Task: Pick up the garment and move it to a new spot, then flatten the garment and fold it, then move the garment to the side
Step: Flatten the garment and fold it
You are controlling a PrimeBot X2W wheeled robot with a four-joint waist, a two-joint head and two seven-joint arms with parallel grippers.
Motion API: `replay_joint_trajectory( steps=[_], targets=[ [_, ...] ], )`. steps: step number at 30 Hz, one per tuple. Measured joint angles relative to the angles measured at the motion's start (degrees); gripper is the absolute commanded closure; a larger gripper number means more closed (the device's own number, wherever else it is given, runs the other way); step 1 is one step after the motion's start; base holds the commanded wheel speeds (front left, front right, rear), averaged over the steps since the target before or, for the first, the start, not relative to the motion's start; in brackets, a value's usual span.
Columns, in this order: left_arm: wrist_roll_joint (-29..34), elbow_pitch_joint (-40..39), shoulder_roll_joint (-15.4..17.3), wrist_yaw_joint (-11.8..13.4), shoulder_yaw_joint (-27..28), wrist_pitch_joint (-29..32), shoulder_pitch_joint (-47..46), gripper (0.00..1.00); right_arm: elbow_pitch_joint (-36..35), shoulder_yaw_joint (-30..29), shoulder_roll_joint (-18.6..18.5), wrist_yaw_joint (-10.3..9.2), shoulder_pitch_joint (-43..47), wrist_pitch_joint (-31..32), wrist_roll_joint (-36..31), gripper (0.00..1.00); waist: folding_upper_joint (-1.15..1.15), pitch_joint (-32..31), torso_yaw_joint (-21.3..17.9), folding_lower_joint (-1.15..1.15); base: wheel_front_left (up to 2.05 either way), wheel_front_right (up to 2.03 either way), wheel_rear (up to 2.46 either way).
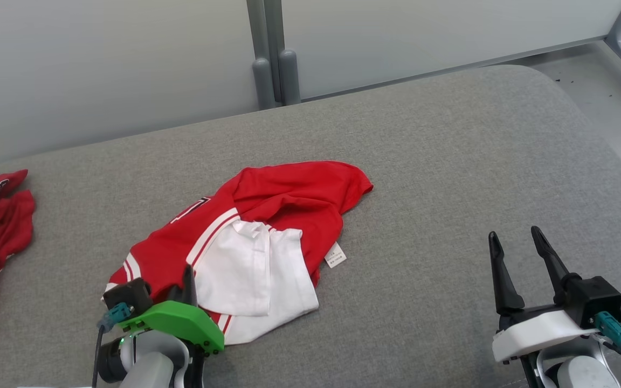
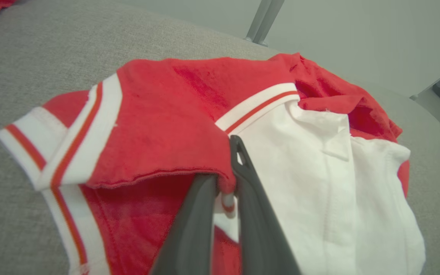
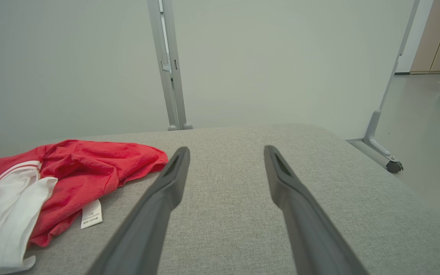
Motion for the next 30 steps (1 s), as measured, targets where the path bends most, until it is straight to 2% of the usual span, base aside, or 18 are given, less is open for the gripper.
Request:
replay_joint_trajectory(
  steps=[3,9,12,14,15,18,24,30],
  targets=[
    [-0.92,-3.60,-0.01,-1.07,-0.81,-0.01,0.68,1.00,0.10,0.01,0.00,0.00,0.22,0.00,0.01,0.00,0.00,-0.44,0.65,0.00,0.00,0.00,0.00],
    [0.04,-10.37,0.51,-1.58,-0.98,-0.01,4.09,1.00,0.32,0.02,0.00,0.00,0.96,0.00,0.11,0.00,0.00,-1.30,2.16,0.00,0.00,0.00,0.00],
    [0.11,-14.80,2.74,-1.40,-0.57,0.44,7.11,1.00,0.36,0.11,0.00,0.00,1.14,0.00,0.37,0.00,0.00,-1.77,3.21,0.00,0.00,0.00,0.00],
    [0.08,-18.04,4.64,-0.56,0.14,1.49,9.49,1.00,0.36,0.20,0.00,0.00,1.40,0.00,0.54,0.00,0.00,-2.05,3.88,0.00,0.00,0.00,0.00],
    [-0.22,-21.24,6.68,0.32,1.00,2.93,12.06,1.00,0.37,0.25,0.01,0.00,1.60,0.00,0.55,0.00,0.00,-2.30,4.42,0.00,0.00,0.00,0.00],
    [-1.60,-24.84,9.11,1.67,2.45,5.73,15.63,1.00,0.36,0.29,0.00,0.00,1.81,0.00,0.64,0.00,0.00,-2.54,5.07,0.00,0.00,0.00,0.00],
    [-3.25,-26.04,12.79,3.33,4.63,10.04,19.02,1.00,0.59,0.79,0.00,0.00,1.87,0.00,0.65,0.00,0.00,-2.71,5.31,0.00,0.00,0.00,0.00],
    [-4.64,-22.24,13.03,3.91,5.55,11.00,18.85,1.00,0.90,1.14,0.00,0.00,1.78,0.00,0.64,0.00,0.00,-2.71,4.64,0.00,0.00,0.00,0.00]
  ],
)
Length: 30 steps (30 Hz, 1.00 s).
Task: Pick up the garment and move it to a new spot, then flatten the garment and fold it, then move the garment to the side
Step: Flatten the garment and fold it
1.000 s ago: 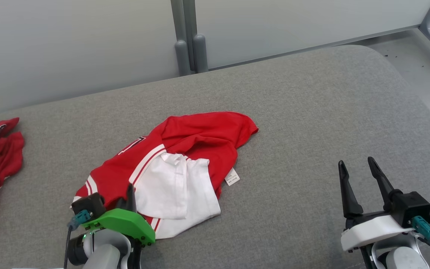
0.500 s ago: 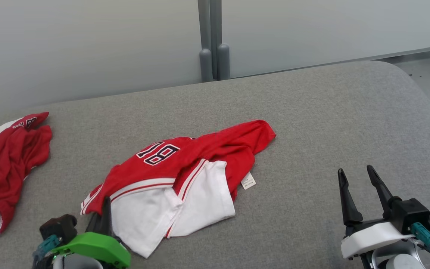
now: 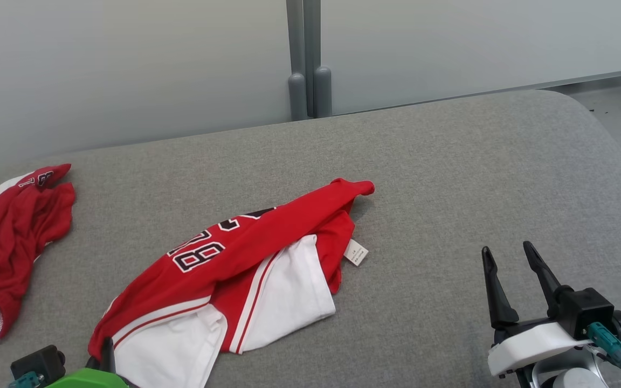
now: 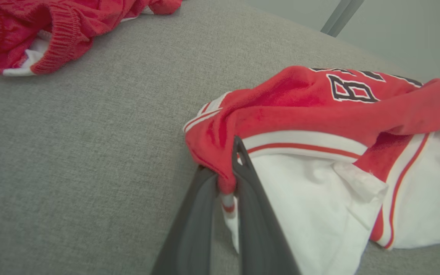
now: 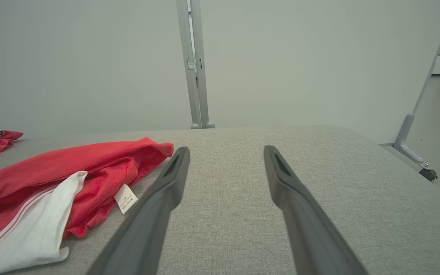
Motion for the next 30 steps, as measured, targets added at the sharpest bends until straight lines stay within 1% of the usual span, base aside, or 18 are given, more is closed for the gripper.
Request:
replay_joint_trajectory(
  steps=[5,6,7,8,14,20,24,28,30],
  targets=[
    [-0.01,4.50,-0.05,0.09,-0.09,-0.57,-1.16,0.99,0.11,-0.02,0.01,0.00,-0.03,0.00,-0.04,0.00,0.00,0.06,-0.69,0.00,0.00,0.00,0.00],
    [-0.01,5.21,-0.13,-0.10,-0.10,-0.70,-1.49,0.79,0.19,-0.07,0.01,0.00,-0.04,0.00,-0.05,0.00,0.00,0.07,-0.76,0.00,0.00,0.00,0.00],
    [-0.01,5.89,-0.20,-0.19,-0.19,-1.15,-1.80,0.27,0.31,-0.14,0.00,0.00,-0.04,0.00,-0.11,0.00,0.00,0.08,-0.80,0.00,0.00,0.00,0.00],
    [0.04,6.64,-0.24,-0.20,-0.25,-1.58,-2.13,0.00,0.43,-0.11,-0.01,0.00,-0.07,0.00,-0.14,0.00,0.00,0.09,-0.78,0.00,0.00,0.00,0.00],
    [1.49,7.77,-0.87,-1.21,-1.32,-5.02,-3.90,0.00,1.44,0.77,0.00,0.00,-1.71,0.00,-0.96,0.00,0.00,0.09,0.24,0.00,0.00,0.00,0.00],
    [3.49,3.37,-2.03,-1.03,-3.35,-7.23,-4.21,0.00,4.50,2.30,0.00,0.00,-5.64,0.00,-3.31,0.00,0.00,0.17,2.71,0.00,0.00,0.00,0.00],
    [4.72,-1.16,-2.65,-0.27,-4.77,-7.49,-3.70,0.00,9.03,2.80,0.02,0.00,-9.67,0.12,-5.97,0.00,0.00,0.37,5.06,0.00,0.00,0.00,0.00],
    [5.57,-5.60,-2.99,0.94,-5.91,-7.05,-2.59,0.00,15.00,1.65,-0.04,0.00,-14.66,1.15,-9.85,0.00,0.00,0.81,7.87,0.00,0.00,0.00,0.00],
    [5.72,-7.67,-3.45,1.65,-6.45,-6.60,-2.03,0.00,18.62,0.94,-0.79,0.00,-17.07,1.62,-11.52,0.00,0.00,1.19,9.40,0.00,0.00,0.00,0.00]
  ],
)
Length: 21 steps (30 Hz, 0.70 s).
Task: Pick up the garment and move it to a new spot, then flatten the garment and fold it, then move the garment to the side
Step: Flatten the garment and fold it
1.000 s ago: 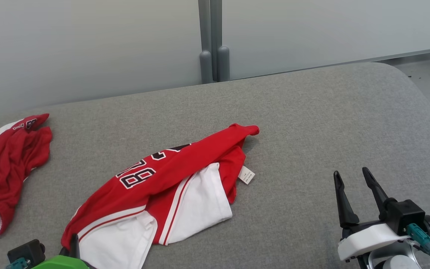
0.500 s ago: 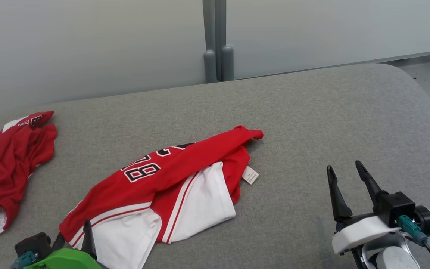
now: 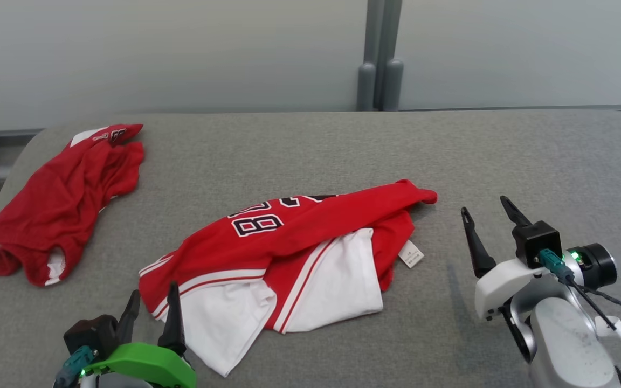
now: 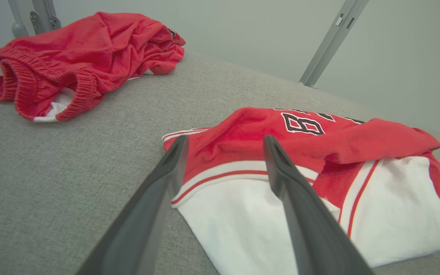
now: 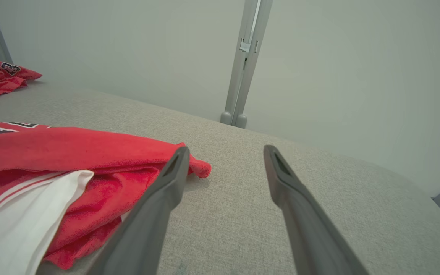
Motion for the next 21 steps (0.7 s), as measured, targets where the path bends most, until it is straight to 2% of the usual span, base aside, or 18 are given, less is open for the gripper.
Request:
replay_joint_trajectory(
  steps=[6,14,21],
  targets=[
    [0.90,-4.74,-1.00,1.02,-1.64,0.22,0.32,0.00,11.13,-2.92,-2.99,0.00,-6.56,0.24,-2.71,0.00,0.00,1.70,4.79,0.00,0.00,0.00,0.00],
    [3.00,-9.58,-2.07,1.62,-3.30,-0.54,-1.22,0.00,22.27,-3.67,-4.44,0.00,-13.02,0.22,-6.06,0.00,0.00,5.00,10.13,0.00,0.00,0.00,0.00],
    [3.92,-12.07,-2.48,2.03,-4.39,-0.53,-3.39,0.00,28.17,-3.83,-4.93,0.00,-17.44,-0.62,-8.39,0.00,0.00,7.82,12.71,0.00,0.00,0.00,0.00]
  ],
)
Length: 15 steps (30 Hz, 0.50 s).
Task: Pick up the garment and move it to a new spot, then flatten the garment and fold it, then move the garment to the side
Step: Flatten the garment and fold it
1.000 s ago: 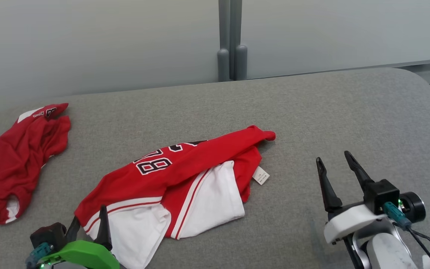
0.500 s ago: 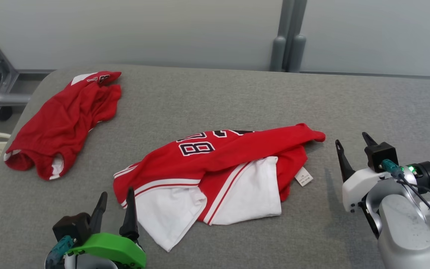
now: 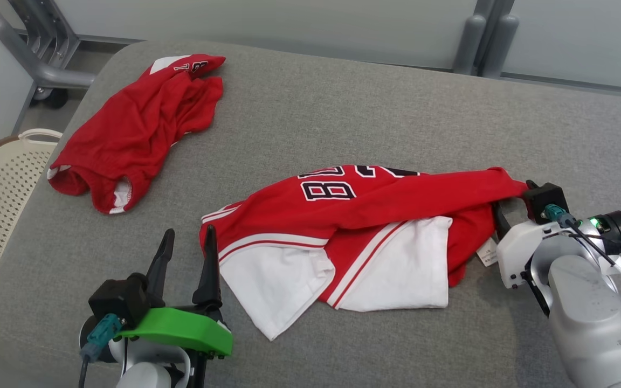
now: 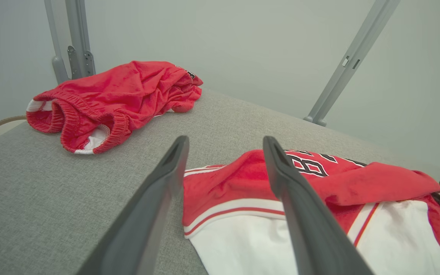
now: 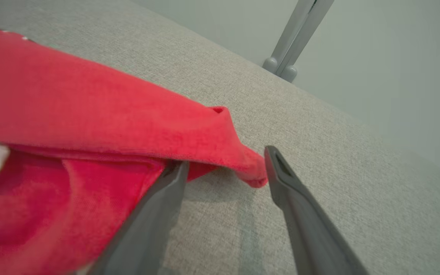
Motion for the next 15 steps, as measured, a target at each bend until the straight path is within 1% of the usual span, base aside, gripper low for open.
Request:
replay_joint_trajectory(
  steps=[1,2,3,4,5,11,13,14,15],
  targets=[
    [0.08,-0.24,-0.03,0.01,-0.10,0.00,-0.19,0.00,0.57,0.18,0.01,0.00,-0.58,-0.14,-0.30,0.00,0.00,0.32,0.21,0.00,0.00,0.00,0.00],
    [0.10,-0.48,-0.05,0.08,-0.18,0.00,-0.27,0.00,1.20,0.53,0.05,0.00,-1.12,-0.18,-0.60,0.16,0.00,0.62,0.39,0.00,0.00,0.00,0.00],
    [0.19,-0.70,-0.07,0.10,-0.25,0.00,-0.31,0.00,1.78,0.69,0.15,0.00,-1.70,-0.25,-0.80,0.55,0.00,0.90,0.51,0.00,0.00,0.00,0.00],
    [0.26,-0.89,-0.07,0.23,-0.30,-0.01,-0.31,0.00,2.25,0.80,0.23,0.00,-2.24,-0.43,-0.83,0.85,0.00,1.12,0.59,0.00,0.00,0.00,0.00],
    [0.26,-1.08,-0.05,0.31,-0.30,-0.01,-0.31,0.00,2.68,0.97,0.26,0.00,-2.85,-0.52,-0.85,1.00,0.00,1.30,0.58,0.00,0.00,0.00,0.00],
    [0.24,-1.30,0.26,0.77,0.13,-0.05,-0.18,0.00,2.09,1.98,0.49,0.00,-5.44,-0.83,-0.82,1.00,0.00,1.34,-0.66,0.00,0.00,0.00,0.00],
    [0.18,-1.32,0.34,1.10,0.24,-0.05,-0.01,0.00,-1.25,3.31,0.89,0.01,-6.65,-0.94,-0.21,1.00,0.00,0.99,-1.87,0.00,0.00,0.00,0.00],
    [0.18,-1.32,0.34,1.10,0.24,-0.05,-0.01,0.00,-1.25,3.31,0.89,0.01,-6.65,-0.94,-0.21,1.00,0.00,0.99,-1.87,0.00,0.00,0.00,0.00],
    [0.04,-1.30,0.49,1.19,0.23,-0.01,0.20,0.00,-4.07,4.41,1.01,0.01,-7.40,-0.99,0.33,1.00,0.00,0.68,-2.78,0.00,0.00,0.00,0.00]
  ],
)
